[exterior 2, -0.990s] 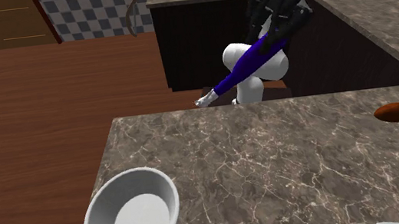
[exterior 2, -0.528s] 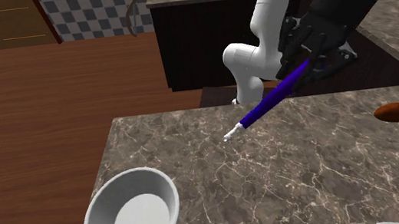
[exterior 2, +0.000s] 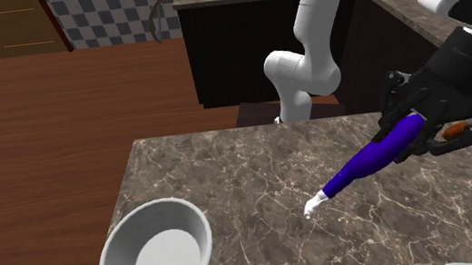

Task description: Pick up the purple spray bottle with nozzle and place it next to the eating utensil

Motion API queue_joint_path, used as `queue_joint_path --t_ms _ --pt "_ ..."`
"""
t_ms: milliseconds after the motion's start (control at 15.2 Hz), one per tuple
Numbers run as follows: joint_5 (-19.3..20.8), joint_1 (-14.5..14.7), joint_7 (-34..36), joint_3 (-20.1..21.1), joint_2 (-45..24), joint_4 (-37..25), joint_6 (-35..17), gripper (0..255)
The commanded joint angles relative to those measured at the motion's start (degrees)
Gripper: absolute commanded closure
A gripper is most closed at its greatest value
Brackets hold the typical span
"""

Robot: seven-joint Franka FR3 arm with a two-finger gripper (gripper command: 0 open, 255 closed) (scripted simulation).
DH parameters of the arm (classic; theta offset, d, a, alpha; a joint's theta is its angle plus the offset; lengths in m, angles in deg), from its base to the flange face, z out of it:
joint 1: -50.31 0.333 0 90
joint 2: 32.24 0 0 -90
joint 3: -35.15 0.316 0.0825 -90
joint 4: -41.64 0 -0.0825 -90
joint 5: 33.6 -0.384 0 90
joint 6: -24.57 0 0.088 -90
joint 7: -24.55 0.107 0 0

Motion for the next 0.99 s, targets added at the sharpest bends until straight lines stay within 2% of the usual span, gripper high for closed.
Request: queue_joint_path --t_ms 0,264,396,462,924 --pt "1.9 -0.9 3.9 4.0 -4.4 -2.4 -0.6 255" --pt "8.5 -2.0 12.3 12.1 -14.7 -7.5 -0.9 255" --pt "13.7 -1.2 17.3 15.8 -21.5 -10.7 0.0 255" --pt "17.5 0.2 20.6 17.6 -26.2 -13.0 1.1 255" --pt "16.7 0.1 21.6 16.5 -25.0 -6.9 -4.5 255"
